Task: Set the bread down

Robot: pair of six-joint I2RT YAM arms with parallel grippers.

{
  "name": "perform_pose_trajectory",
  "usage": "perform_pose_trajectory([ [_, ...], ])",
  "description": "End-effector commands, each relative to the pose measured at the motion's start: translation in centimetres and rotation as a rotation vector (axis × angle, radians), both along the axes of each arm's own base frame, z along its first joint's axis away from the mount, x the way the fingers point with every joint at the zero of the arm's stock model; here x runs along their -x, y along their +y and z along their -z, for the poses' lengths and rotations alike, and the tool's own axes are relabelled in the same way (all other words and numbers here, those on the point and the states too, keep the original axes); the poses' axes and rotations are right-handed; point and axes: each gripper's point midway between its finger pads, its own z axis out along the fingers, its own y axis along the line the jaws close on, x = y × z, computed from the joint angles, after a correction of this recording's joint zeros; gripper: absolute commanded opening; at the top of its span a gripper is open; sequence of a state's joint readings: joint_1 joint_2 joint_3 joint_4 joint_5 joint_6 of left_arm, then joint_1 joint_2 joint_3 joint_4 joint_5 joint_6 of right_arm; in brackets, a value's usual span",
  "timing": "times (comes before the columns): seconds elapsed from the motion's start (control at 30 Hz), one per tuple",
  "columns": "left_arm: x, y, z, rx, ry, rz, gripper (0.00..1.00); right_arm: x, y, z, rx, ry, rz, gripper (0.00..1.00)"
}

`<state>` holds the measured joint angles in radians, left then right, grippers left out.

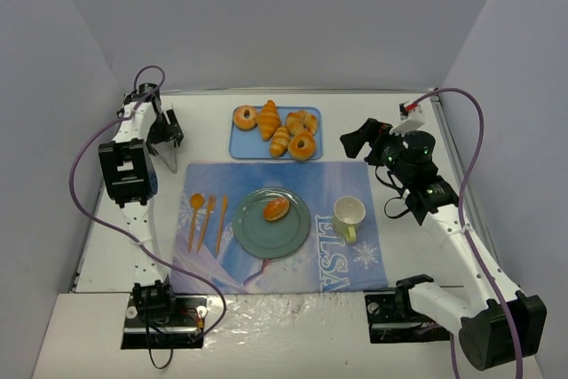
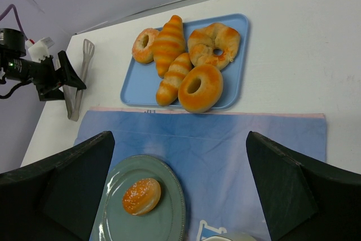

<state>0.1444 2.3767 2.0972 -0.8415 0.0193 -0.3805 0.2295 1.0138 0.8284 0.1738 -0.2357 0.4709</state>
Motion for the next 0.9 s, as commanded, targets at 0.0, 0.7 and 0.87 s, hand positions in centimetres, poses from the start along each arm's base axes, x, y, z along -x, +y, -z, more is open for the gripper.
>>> perform_pose_trajectory([
  [0.0, -0.4, 0.5, -6.5, -0.023, -0.121, -0.019, 0.79, -0.7, 0.1, -2.5, -0.016, -0.086, 0.003, 1.00],
  [0.7, 5.8, -12.5, -26.3, -0.082, -0.518, 0.261, 0.92, -0.1, -0.2, -4.4, -0.026, -0.130, 0.008, 1.00],
  [0.87, 10.6, -19.4, -29.7, -0.048, -0.627, 0.439, 0.97, 0.0, -0.3, -5.1, -0.023, -0.139, 0.011, 1.00],
])
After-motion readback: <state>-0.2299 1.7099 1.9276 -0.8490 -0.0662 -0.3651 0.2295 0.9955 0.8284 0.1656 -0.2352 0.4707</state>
